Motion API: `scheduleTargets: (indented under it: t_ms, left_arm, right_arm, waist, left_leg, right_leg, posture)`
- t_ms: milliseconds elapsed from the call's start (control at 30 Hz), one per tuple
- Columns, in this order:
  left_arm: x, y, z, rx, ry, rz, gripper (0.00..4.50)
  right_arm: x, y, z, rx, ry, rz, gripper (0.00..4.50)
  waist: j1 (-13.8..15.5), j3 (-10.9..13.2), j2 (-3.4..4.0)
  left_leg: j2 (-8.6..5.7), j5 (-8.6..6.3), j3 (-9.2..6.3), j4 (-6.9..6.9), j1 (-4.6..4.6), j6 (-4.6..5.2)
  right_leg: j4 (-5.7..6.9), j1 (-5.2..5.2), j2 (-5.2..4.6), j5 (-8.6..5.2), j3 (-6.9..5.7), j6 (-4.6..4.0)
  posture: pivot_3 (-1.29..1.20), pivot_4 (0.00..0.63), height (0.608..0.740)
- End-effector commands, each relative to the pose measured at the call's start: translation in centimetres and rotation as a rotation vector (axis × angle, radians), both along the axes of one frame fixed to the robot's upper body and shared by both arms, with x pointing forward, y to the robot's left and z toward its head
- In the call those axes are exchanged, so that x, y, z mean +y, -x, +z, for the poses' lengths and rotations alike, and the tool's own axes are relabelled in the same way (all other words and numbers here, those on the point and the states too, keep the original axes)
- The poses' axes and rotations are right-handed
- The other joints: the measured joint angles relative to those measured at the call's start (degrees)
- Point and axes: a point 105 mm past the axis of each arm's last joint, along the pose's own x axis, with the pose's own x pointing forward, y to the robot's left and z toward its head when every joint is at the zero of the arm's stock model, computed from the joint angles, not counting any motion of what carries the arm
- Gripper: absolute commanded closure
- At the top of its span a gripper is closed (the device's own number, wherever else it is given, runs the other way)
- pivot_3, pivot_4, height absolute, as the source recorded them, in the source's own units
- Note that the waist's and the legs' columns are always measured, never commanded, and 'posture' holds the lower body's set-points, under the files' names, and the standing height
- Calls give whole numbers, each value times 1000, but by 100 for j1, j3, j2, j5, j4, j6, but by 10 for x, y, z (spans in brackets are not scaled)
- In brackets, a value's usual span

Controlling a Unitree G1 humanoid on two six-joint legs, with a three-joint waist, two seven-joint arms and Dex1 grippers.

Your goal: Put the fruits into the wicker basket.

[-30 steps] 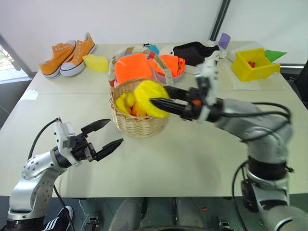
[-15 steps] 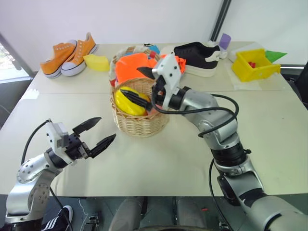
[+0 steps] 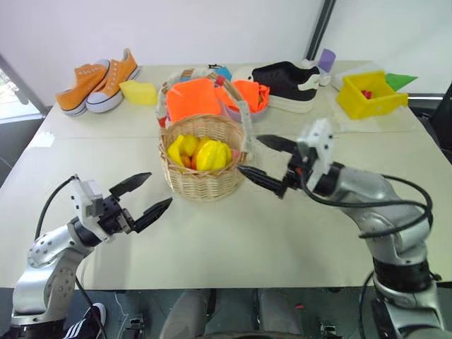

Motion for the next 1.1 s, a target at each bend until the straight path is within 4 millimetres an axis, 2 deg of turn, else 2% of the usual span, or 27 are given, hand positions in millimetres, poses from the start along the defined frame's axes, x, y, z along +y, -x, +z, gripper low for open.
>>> scheduleTargets:
  t_ms: [33,167,267,333,433,467,500,533,633,667,767,933,1067,1100]
  left_arm:
    - [4,-3,9,-40,-3,17,0]
    - [10,-8,6,-30,-1,29,0]
    - [17,-9,3,-20,1,47,0]
    - [23,-8,2,-18,7,62,0]
    - [25,-3,1,-22,4,67,0]
    - [26,-2,1,-24,6,69,0]
    - [26,-1,0,-24,7,71,0]
    - [27,0,-2,-23,7,73,0]
    - [26,4,-5,-19,6,71,0]
    - [26,4,-5,-18,9,69,0]
    - [22,6,-5,-10,18,45,0]
    - [11,3,-7,11,22,-27,0]
    - [0,-3,-7,11,19,-82,0]
    - [-3,-4,-6,10,20,-102,0]
  right_arm:
    - [12,-4,12,-109,-49,-50,36]
    - [24,-29,29,-134,-184,-157,36]
    - [35,-36,33,-159,-183,-166,36]
    - [33,-47,32,-171,-170,-232,36]
    - [39,-49,34,-164,-180,-209,775]
    - [40,-50,34,-168,-173,-207,1301]
    - [40,-50,33,-172,-166,-207,2112]
    - [39,-50,34,-173,-172,-210,2282]
    - [35,-51,34,-173,-175,-222,3684]
    - [32,-52,34,-173,-172,-232,4273]
    - [19,-56,37,-198,-156,-267,4404]
    - [-26,-58,45,-242,-120,-347,4404]
    - [-69,-47,46,-267,-67,-410,4404]
    - [-89,-43,47,-268,-58,-462,4404]
  waist:
    - [9,0,0]
    - [22,1,2]
    - [47,0,1]
    - [58,-1,-1]
    - [47,0,0]
    - [46,0,0]
    - [46,0,0]
    - [45,0,0]
    - [40,0,0]
    - [42,0,0]
    - [43,0,0]
    - [73,0,0]
    - [96,0,0]
    - [102,0,-1]
  left_leg:
    - [4,1,0,0,0,1]
    - [6,7,-1,-1,1,6]
    - [3,8,0,0,1,4]
    - [3,8,-2,-1,2,4]
    - [3,8,-3,-1,2,3]
    - [3,8,-2,-1,2,3]
    - [3,9,-2,-1,2,3]
    - [3,9,-2,-1,2,3]
    - [3,8,-2,-2,3,3]
    - [3,8,-2,-2,3,3]
    - [3,8,-2,-2,3,3]
    - [0,8,-2,-1,3,3]
    - [-1,8,-2,1,3,4]
    - [-2,9,-2,1,3,4]
  right_leg:
    - [0,-4,4,1,0,-1]
    - [0,-20,10,7,1,5]
    - [-4,-20,12,14,3,10]
    - [-2,-20,13,15,0,11]
    - [-1,-20,13,16,1,9]
    - [-1,-20,13,16,2,9]
    - [0,-21,13,16,2,9]
    - [0,-21,13,17,2,9]
    - [3,-22,13,16,2,9]
    - [3,-23,13,16,2,9]
    - [3,-22,13,16,2,8]
    - [0,-18,11,16,1,8]
    - [-5,-12,10,16,0,8]
    - [-4,-12,8,16,0,9]
  posture:
    - [0,150,740]
    - [0,150,740]
    - [0,150,740]
    - [0,150,740]
    - [0,150,740]
    - [0,150,740]
    - [0,150,740]
    - [0,150,740]
    - [0,150,740]
    - [0,150,740]
    - [0,150,740]
    - [0,150,740]
    - [0,150,740]
    - [0,150,740]
